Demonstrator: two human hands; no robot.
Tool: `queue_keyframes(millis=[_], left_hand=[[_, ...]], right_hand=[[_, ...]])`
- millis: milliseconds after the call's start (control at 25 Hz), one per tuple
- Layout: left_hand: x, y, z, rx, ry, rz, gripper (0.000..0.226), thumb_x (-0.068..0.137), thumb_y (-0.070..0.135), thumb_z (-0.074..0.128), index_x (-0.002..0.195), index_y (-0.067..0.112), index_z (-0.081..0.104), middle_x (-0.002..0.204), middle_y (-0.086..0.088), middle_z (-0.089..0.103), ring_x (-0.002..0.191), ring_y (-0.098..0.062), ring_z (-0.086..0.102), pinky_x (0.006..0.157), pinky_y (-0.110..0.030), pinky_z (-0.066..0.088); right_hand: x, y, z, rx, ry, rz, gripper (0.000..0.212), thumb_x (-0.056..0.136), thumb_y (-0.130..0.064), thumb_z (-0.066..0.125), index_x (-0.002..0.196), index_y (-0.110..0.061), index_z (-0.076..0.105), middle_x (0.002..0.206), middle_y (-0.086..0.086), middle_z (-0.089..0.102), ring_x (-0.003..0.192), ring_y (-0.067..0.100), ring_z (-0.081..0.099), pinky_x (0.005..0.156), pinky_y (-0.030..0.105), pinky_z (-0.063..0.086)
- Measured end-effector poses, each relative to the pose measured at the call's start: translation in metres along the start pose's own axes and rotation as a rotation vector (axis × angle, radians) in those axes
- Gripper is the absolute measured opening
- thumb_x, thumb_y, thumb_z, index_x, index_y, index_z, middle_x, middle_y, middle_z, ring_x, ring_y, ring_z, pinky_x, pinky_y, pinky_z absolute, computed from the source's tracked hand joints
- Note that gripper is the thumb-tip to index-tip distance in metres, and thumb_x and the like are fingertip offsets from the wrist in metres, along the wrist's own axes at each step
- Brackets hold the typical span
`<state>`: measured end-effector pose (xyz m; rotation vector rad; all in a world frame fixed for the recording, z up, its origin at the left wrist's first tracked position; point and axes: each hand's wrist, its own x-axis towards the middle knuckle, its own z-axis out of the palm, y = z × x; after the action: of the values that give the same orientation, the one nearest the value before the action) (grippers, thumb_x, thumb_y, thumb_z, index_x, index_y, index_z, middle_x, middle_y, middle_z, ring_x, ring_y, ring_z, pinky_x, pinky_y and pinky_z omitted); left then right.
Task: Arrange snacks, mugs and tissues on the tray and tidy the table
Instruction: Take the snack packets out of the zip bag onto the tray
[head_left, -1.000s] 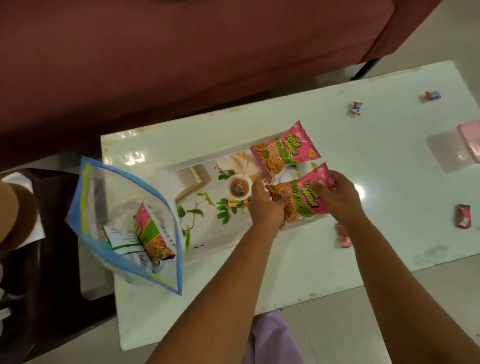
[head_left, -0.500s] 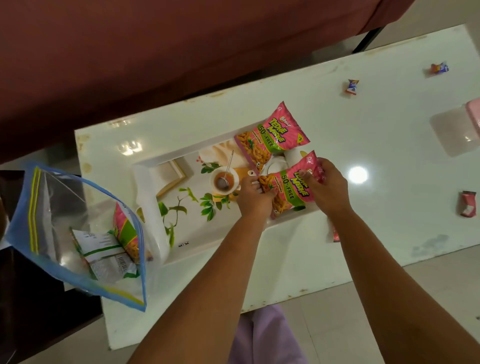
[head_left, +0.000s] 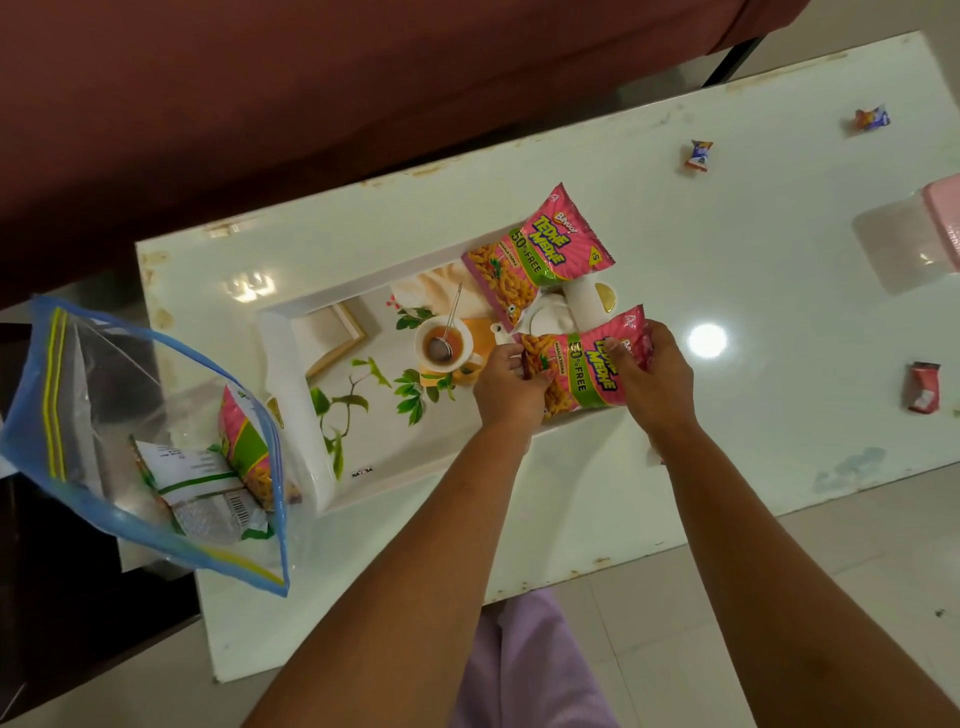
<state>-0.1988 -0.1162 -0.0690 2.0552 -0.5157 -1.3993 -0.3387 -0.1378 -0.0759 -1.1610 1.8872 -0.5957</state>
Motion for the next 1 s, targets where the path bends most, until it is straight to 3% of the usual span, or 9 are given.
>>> queue_keyframes(millis=[240,320,400,560,640,720,800,920,1000], left_hand=[[-0.005,-0.003,-0.006,0.055,-0.05,0.023,0.045,0.081,0.006,0.067,0.123,0.017,0.056,0.128,-0.006,0.06,0.116,-0.022,0.057,0.097,-0.042,0.05],[-0.009,-0.001,-0.012,0.065,-0.048,0.045,0.042,0.082,0.007,0.066,0.122,0.018,0.056,0.13,-0.006,0.057,0.118,-0.024,0.055,0.098,-0.041,0.049],[-0.017,0.006,-0.021,0.045,-0.014,0.109,0.04,0.083,0.007,0.063,0.121,0.017,0.057,0.124,-0.003,0.057,0.116,-0.024,0.056,0.095,-0.038,0.049],[-0.045,0.045,-0.06,-0.046,0.109,0.362,0.036,0.084,0.0,0.059,0.116,0.016,0.06,0.106,0.011,0.054,0.102,-0.014,0.057,0.076,-0.007,0.045],[-0.066,0.069,-0.097,-0.097,0.222,0.522,0.035,0.083,-0.003,0.056,0.112,0.016,0.06,0.111,0.006,0.054,0.101,-0.013,0.056,0.077,-0.006,0.044],[-0.091,0.086,-0.144,-0.088,0.401,0.7,0.037,0.081,-0.004,0.05,0.11,0.016,0.06,0.11,0.007,0.051,0.105,-0.013,0.054,0.09,-0.016,0.045],[-0.114,0.092,-0.195,0.011,0.627,0.802,0.036,0.081,-0.003,0.045,0.108,0.013,0.062,0.11,0.007,0.051,0.105,-0.008,0.052,0.094,-0.009,0.038],[-0.132,0.081,-0.259,0.329,0.852,0.75,0.03,0.084,0.003,0.048,0.108,0.013,0.064,0.124,-0.005,0.053,0.118,-0.008,0.045,0.099,-0.005,0.028],[-0.131,0.062,-0.287,0.548,0.82,0.586,0.028,0.085,0.013,0.057,0.112,0.019,0.064,0.144,-0.009,0.039,0.136,-0.024,0.032,0.114,-0.032,0.026]], right_hand=[[-0.003,0.002,0.001,0.026,-0.013,0.031,0.039,0.09,-0.029,0.058,0.126,-0.014,0.049,0.114,0.008,0.064,0.104,0.026,0.063,0.092,0.044,0.052],[-0.004,0.0,-0.001,0.045,0.038,0.046,0.051,0.091,-0.03,0.056,0.137,-0.017,0.039,0.126,0.01,0.057,0.114,0.027,0.056,0.104,0.044,0.042],[-0.01,-0.009,0.0,0.002,0.162,0.013,0.056,0.091,-0.032,0.055,0.141,-0.018,0.034,0.134,0.01,0.048,0.126,0.027,0.043,0.108,0.03,0.022],[-0.046,-0.069,0.019,0.035,0.252,-0.133,0.049,0.092,-0.026,0.056,0.136,-0.011,0.042,0.134,0.011,0.047,0.127,0.024,0.042,0.1,0.023,0.027],[-0.077,-0.116,0.036,0.252,0.119,-0.198,0.036,0.092,-0.02,0.056,0.127,-0.01,0.051,0.123,0.005,0.055,0.111,0.012,0.054,0.094,0.025,0.043],[-0.115,-0.165,0.055,0.471,-0.142,-0.295,0.019,0.092,-0.014,0.055,0.111,-0.013,0.058,0.105,0.003,0.062,0.086,0.001,0.062,0.076,0.02,0.052],[-0.151,-0.201,0.078,0.52,-0.424,-0.389,0.015,0.092,-0.007,0.052,0.101,-0.013,0.062,0.093,0.003,0.066,0.075,0.002,0.066,0.073,0.022,0.056],[-0.185,-0.227,0.116,0.139,-0.65,-0.51,0.023,0.09,-0.001,0.047,0.1,-0.009,0.066,0.096,0.001,0.068,0.081,0.005,0.068,0.078,0.019,0.055],[-0.194,-0.23,0.145,-0.209,-0.714,-0.559,0.029,0.09,0.0,0.047,0.112,-0.01,0.063,0.111,0.007,0.067,0.1,0.017,0.064,0.087,0.023,0.049]])
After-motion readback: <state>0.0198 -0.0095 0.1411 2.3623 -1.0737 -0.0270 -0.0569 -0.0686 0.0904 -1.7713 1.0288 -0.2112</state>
